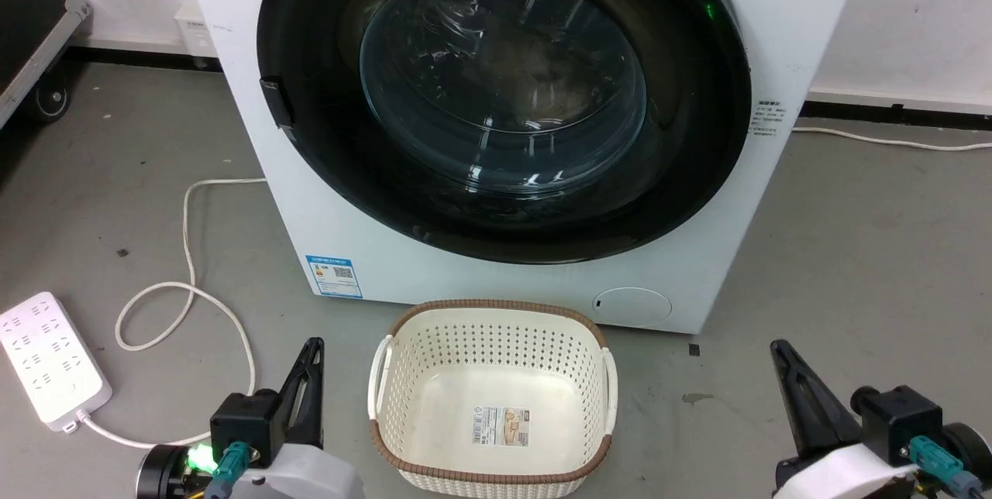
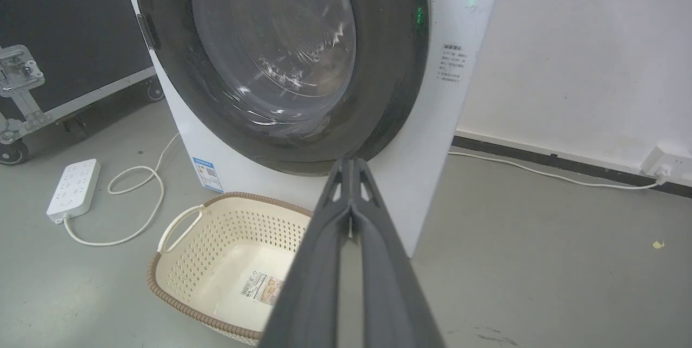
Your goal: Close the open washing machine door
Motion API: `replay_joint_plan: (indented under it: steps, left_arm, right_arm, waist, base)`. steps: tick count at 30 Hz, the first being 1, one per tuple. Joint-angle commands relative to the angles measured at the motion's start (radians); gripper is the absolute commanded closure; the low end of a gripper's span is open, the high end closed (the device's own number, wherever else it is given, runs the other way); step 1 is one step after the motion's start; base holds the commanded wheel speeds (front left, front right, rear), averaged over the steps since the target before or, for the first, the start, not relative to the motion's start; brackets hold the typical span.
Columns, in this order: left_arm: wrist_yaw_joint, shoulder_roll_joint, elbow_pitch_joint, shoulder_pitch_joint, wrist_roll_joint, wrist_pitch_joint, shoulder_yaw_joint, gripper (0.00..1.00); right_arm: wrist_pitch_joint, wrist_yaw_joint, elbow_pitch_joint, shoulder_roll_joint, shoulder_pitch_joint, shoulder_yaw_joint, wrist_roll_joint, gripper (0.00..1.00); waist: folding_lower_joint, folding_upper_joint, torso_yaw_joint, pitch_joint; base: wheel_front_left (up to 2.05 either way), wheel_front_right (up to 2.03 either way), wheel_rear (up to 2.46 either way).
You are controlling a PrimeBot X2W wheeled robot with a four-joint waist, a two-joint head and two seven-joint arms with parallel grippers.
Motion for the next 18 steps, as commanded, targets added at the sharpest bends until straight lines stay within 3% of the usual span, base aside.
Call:
replay_joint_plan:
  steps: [1,18]
  left_arm:
    - [0.007,-0.001,-0.006,-0.012,0.01,0.009,0.005,1.0]
    - [0.013,-0.004,-0.022,-0.016,0.024,0.044,0.02,1.0]
  right_arm:
    - [0.006,-0.001,-0.008,0.006,-0.02,0.002,-0.007,1.0]
    - [0.041,-0.001,-0.016,0.008,-0.032,0.015,-0.016,1.0]
  waist:
    - [0.0,0.0,0.0,0.0]
    - [0.0,0.0,-0.005,0.001]
  base:
    - [0.0,0.0,0.0]
    - [0.0,0.0,0.0]
